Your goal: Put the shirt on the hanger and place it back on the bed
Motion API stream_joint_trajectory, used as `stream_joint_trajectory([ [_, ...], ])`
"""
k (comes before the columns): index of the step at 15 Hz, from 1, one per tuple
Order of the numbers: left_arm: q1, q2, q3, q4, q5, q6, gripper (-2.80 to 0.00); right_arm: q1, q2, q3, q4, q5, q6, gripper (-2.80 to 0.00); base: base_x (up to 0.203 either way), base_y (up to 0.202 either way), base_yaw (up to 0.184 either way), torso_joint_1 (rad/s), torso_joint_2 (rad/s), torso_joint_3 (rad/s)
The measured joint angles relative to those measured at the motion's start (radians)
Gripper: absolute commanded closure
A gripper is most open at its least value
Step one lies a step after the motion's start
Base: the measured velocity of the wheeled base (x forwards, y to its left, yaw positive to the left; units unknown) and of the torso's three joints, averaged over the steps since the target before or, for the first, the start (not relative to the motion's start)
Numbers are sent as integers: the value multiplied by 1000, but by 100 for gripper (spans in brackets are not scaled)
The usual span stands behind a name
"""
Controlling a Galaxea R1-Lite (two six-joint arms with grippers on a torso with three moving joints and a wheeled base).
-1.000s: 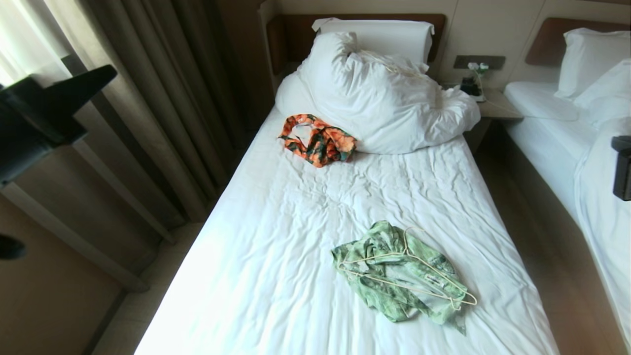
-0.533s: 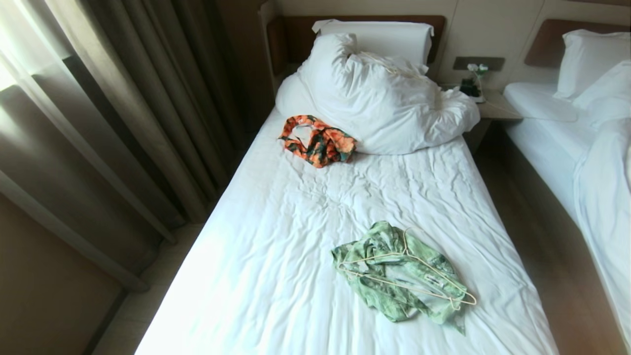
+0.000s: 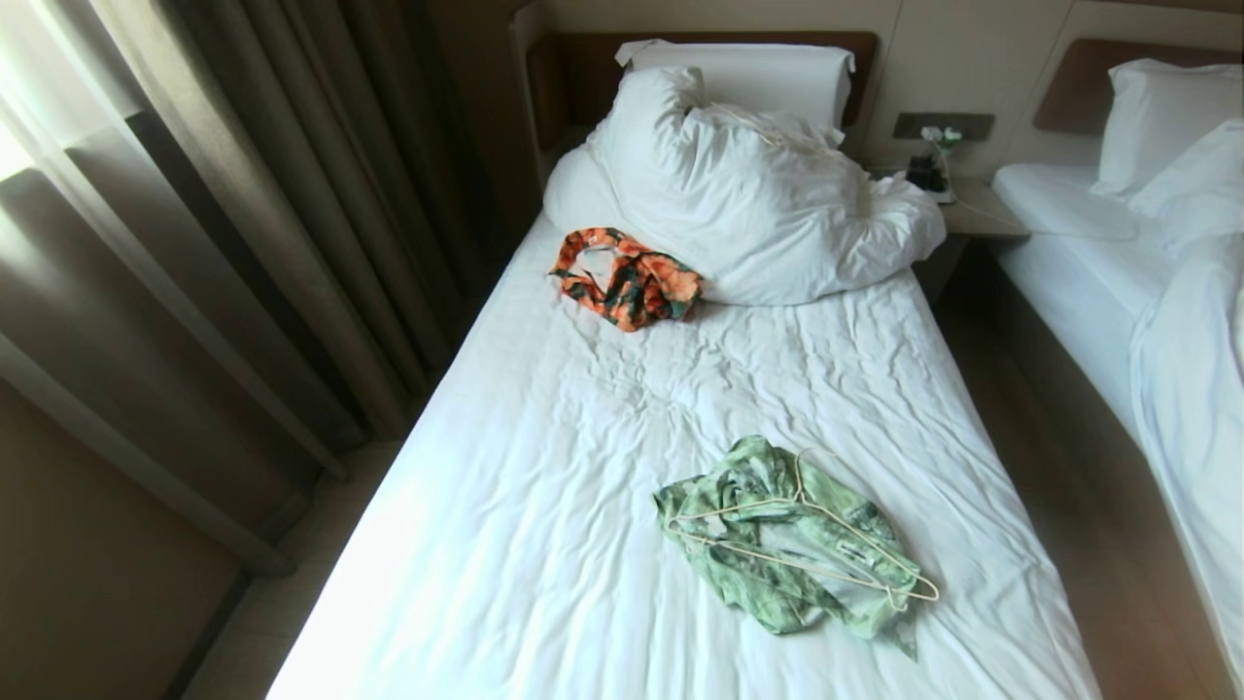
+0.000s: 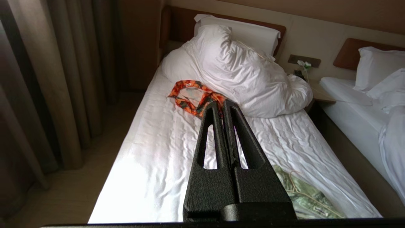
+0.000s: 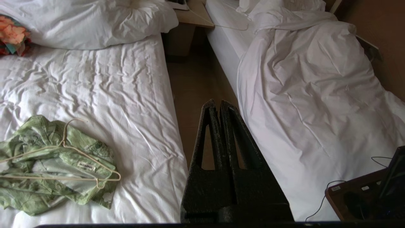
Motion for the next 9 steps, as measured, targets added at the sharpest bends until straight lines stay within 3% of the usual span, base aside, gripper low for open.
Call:
stream_joint_trajectory([
  [3,26,-102,69,34,-31,17,0,-31,-73,27,71,25,26,0,0,0,0,0,0,0],
  [6,31,-190,159,38,-56,60,0,-57,-104,55,147,41,135,0,0,0,0,0,0,0],
  [9,32,-252,223,73,-57,117,0,-126,-115,95,182,128,197,0,0,0,0,0,0,0],
])
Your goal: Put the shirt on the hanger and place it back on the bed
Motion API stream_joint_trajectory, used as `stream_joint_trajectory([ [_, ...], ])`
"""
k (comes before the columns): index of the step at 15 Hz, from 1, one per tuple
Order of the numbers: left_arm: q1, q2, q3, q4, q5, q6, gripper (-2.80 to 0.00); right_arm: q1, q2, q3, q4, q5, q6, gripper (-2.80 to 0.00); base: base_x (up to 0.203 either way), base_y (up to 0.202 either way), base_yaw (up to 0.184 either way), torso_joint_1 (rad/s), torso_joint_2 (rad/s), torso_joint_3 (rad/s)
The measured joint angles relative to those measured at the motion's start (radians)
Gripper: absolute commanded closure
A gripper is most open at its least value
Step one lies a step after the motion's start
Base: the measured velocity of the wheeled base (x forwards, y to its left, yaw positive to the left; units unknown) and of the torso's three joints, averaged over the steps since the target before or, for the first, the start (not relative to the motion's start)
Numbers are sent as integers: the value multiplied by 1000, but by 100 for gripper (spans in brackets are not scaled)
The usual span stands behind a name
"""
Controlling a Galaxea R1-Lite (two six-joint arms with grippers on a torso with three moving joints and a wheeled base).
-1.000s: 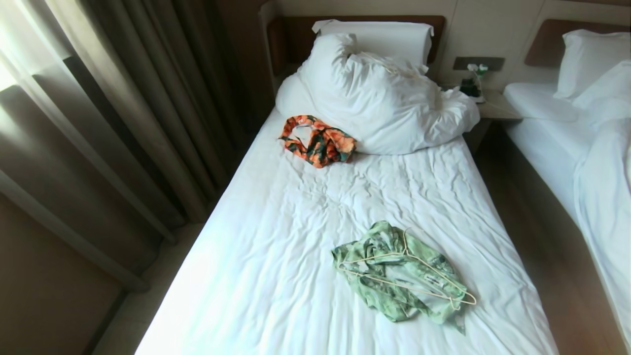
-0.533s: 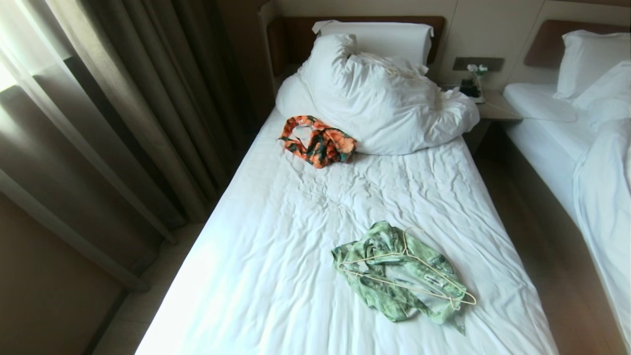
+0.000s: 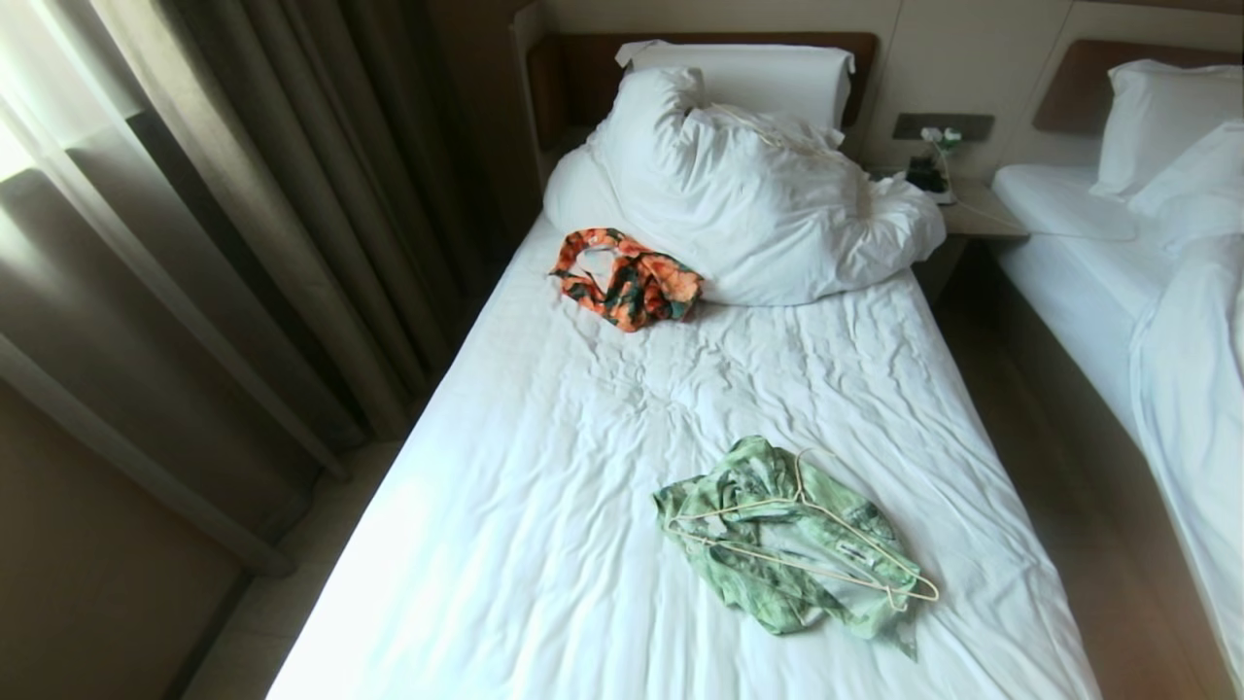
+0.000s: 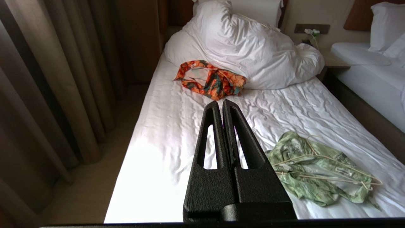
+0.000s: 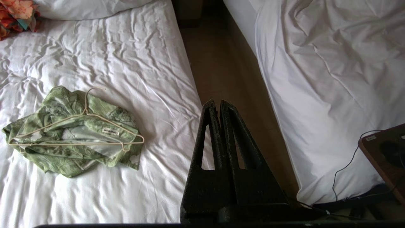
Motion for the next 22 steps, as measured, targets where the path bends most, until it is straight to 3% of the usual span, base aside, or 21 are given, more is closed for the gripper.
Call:
stream_joint_trajectory([
  [4,0,-23,85,2,-1,18,0,-73,-22,119,-35,133,84,0,0,0,0,0,0,0],
  [6,0,-25,128,2,-1,41,0,-70,-55,199,-86,248,123,0,0,0,0,0,0,0],
  [8,0,-26,181,-5,0,64,0,-64,-80,279,-147,352,129,0,0,0,0,0,0,0],
  [13,0,-26,283,-13,4,78,0,-57,-170,472,-319,507,126,0,0,0,0,0,0,0],
  [17,0,-26,305,-11,11,86,0,-56,-255,601,-442,535,101,0,0,0,0,0,0,0],
  [20,0,-26,307,-10,21,96,0,-57,-271,638,-451,470,39,0,0,0,0,0,0,0],
  [22,0,-26,324,-7,57,140,0,-57,-274,661,-449,431,-11,0,0,0,0,0,0,0],
])
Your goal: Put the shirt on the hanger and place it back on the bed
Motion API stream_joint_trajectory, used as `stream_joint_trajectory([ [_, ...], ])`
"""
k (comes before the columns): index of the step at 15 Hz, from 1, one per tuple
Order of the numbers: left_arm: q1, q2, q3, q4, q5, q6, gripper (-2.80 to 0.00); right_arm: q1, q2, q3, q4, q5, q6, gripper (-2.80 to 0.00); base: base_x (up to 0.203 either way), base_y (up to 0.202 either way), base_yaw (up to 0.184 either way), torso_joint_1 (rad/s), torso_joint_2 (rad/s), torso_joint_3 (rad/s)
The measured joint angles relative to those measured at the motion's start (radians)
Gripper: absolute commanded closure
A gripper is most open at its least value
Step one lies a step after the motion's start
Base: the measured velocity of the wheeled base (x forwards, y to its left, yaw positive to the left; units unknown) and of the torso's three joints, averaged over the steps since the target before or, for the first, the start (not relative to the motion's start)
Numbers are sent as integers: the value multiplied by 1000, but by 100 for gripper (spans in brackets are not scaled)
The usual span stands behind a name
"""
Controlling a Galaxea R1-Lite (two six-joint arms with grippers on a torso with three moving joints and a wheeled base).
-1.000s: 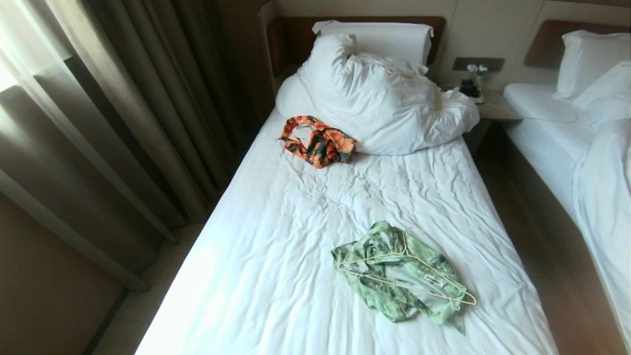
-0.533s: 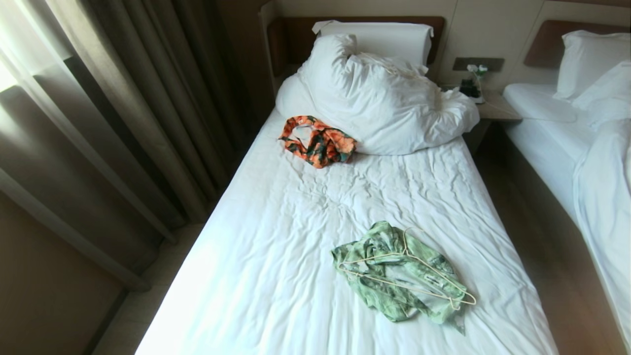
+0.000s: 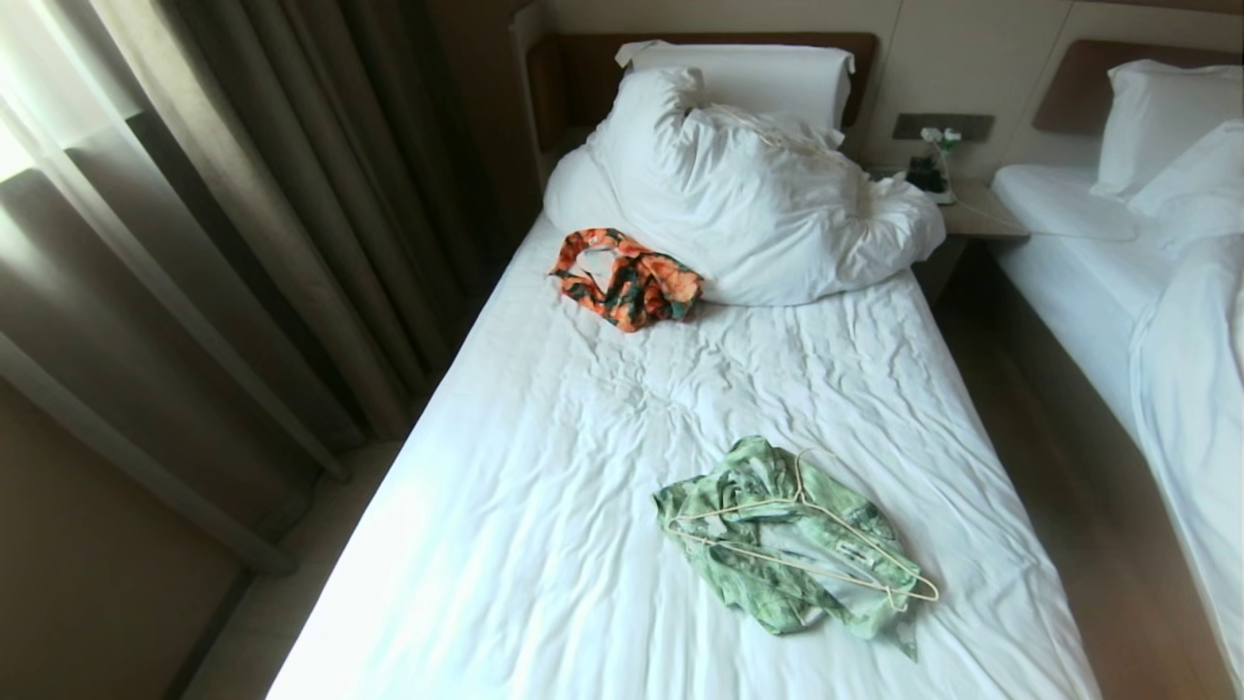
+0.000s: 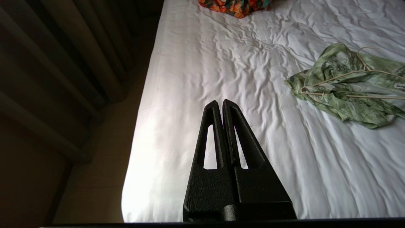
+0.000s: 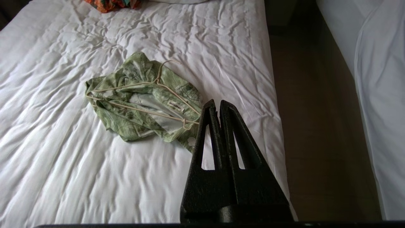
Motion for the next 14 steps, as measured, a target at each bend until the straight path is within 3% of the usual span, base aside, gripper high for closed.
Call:
stream_joint_trajectory([
  [7,0,0,14,-7,17,10,0,0,-2,11,13,-8,40,0,0,0,0,0,0,0],
  [11,0,1,15,-8,24,-57,0,1,-2,11,13,-8,45,0,0,0,0,0,0,0],
  [14,0,1,15,-8,25,-62,0,1,-2,11,13,-8,45,0,0,0,0,0,0,0],
])
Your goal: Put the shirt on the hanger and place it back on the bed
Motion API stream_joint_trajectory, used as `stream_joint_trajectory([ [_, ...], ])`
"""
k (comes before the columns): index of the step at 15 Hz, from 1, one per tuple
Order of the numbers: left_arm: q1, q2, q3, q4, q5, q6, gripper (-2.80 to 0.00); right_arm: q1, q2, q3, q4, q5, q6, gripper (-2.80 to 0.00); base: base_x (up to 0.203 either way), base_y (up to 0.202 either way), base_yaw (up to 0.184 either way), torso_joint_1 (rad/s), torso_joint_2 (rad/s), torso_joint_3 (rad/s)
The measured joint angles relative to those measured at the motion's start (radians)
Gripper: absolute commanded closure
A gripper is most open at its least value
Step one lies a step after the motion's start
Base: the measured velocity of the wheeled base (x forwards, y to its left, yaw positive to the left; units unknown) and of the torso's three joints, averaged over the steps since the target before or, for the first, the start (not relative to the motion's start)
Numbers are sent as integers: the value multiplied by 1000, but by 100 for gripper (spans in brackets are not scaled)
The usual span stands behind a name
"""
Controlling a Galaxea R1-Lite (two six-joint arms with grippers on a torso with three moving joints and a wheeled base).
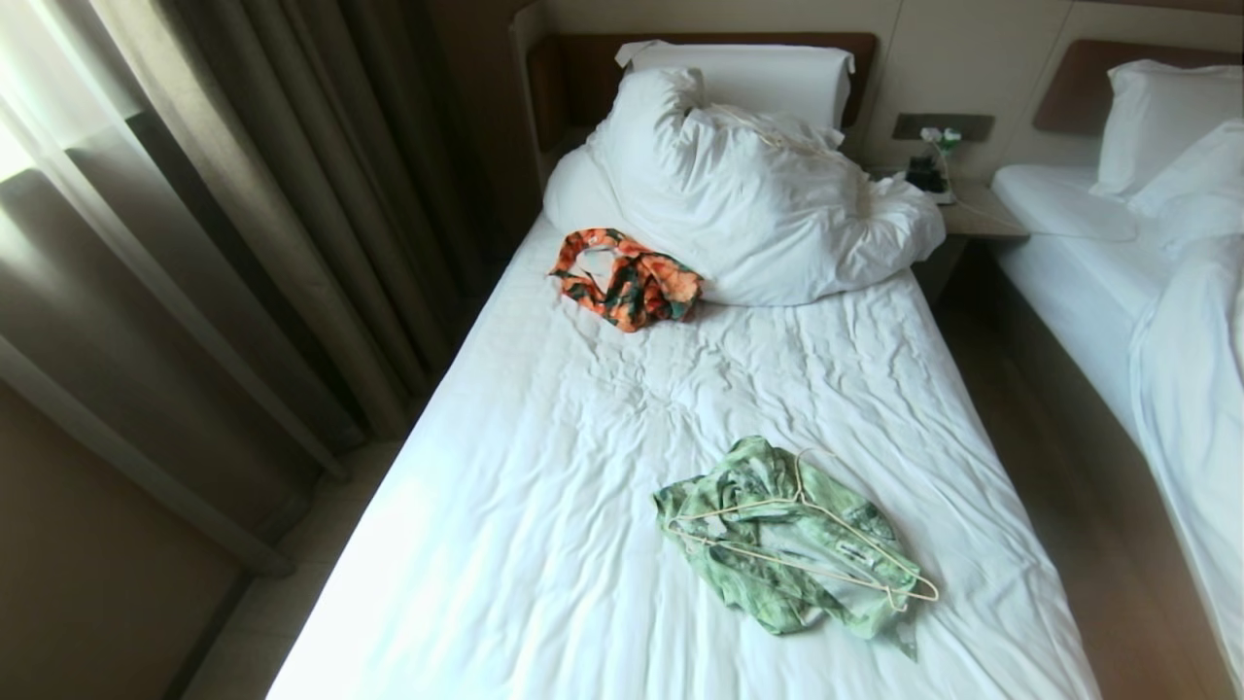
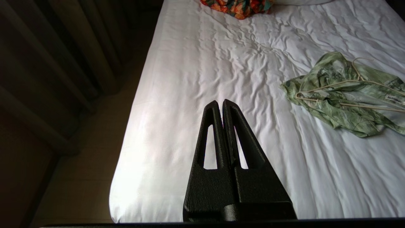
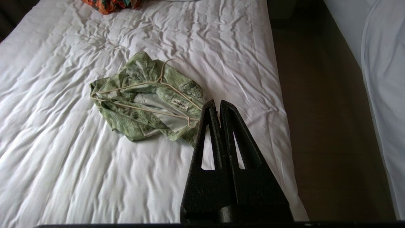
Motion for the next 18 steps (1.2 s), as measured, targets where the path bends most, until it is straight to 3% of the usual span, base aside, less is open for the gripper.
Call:
stream_joint_trajectory([
  [3,0,0,0,0,2,-16,0,0,0,0,0,0,0,0,0,0,0,0,0,0],
  [7,0,0,0,-11,40,-103,0,0,0,0,0,0,0,0,0,0,0,0,0,0],
  [18,0,1,3,-16,41,-105,0,0,0,0,0,0,-2,0,0,0,0,0,0,0],
])
